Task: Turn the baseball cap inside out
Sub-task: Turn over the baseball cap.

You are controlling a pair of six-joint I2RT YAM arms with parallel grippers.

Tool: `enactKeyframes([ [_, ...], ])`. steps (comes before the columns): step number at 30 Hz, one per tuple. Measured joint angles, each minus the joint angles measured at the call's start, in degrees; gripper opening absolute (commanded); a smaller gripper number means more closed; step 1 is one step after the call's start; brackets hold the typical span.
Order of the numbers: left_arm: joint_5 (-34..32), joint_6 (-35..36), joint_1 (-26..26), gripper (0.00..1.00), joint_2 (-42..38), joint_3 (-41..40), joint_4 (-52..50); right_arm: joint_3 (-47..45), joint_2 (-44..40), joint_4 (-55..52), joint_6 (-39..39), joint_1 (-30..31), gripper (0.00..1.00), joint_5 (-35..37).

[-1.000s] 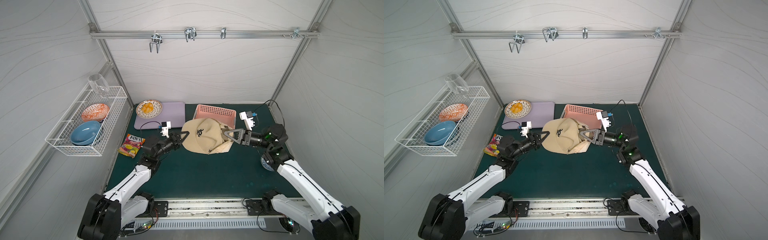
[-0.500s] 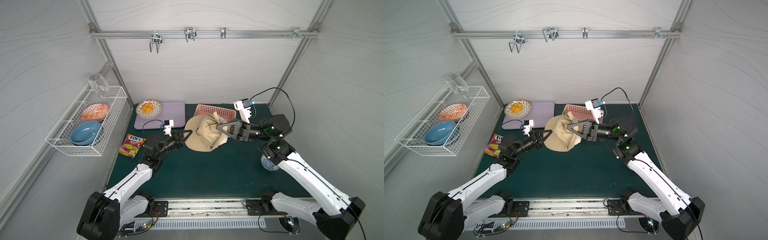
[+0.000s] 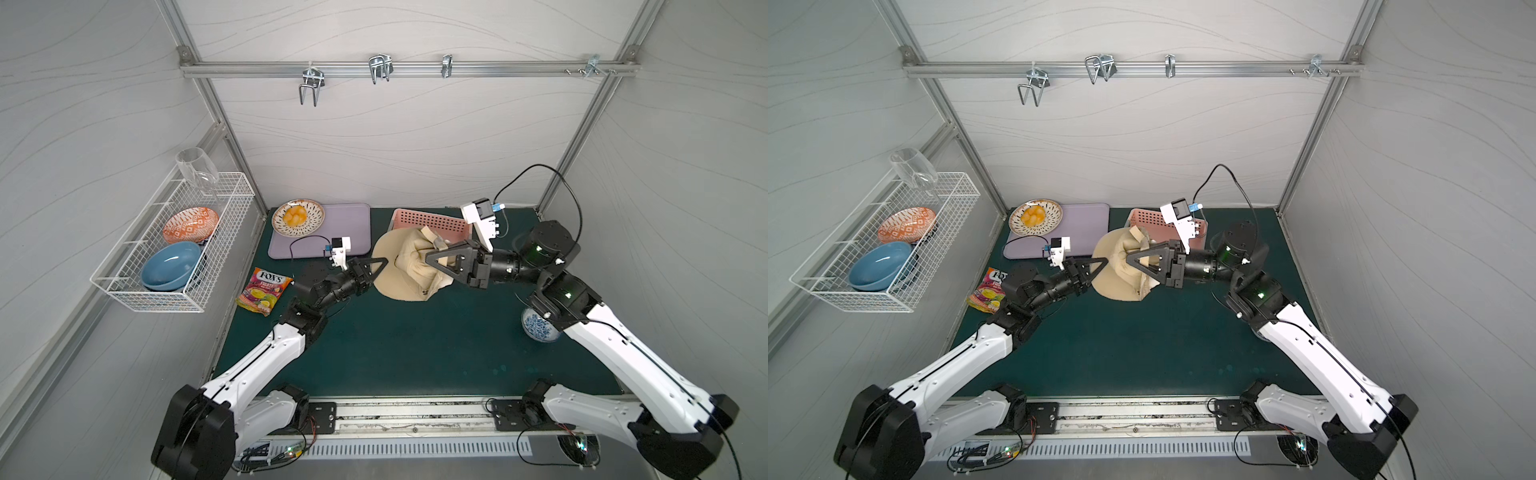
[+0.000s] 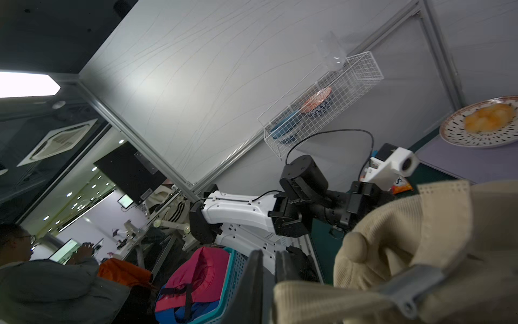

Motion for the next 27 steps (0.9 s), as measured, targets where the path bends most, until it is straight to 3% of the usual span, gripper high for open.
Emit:
enactKeyframes([
  [3, -2.8, 1.2, 0.1, 0.0, -4.0, 0.0, -4.9, -2.4, -2.6, -3.8, -1.9, -3.9, 0.33, 3.6],
  [8, -8.4, 2.2, 0.6, 0.0, -8.8, 0.0, -12.9, -6.2, -3.7, -9.7, -3.8, -8.7, 0.7, 10.1],
  [11, -12.1, 2.8, 1.1, 0.0, -10.0, 0.0, -17.2, -7.7, -4.2, -13.3, -5.0, -9.8, 0.78, 15.3],
  [19, -16.4, 2.9, 1.4, 0.0, -10.4, 0.0, -20.5, -12.2, -5.1, -16.9, -3.4, -10.2, 0.81, 18.8],
  [24, -16.9, 2.7, 1.4, 0.0, -10.8, 0.0, -18.5, -21.1, -2.7, -14.0, 2.2, -9.2, 0.75, 18.8],
  [27, -16.9, 2.7, 1.4, 0.0, -10.8, 0.0, -17.6, -21.6, 0.1, -13.5, 2.4, -6.8, 0.75, 19.2],
])
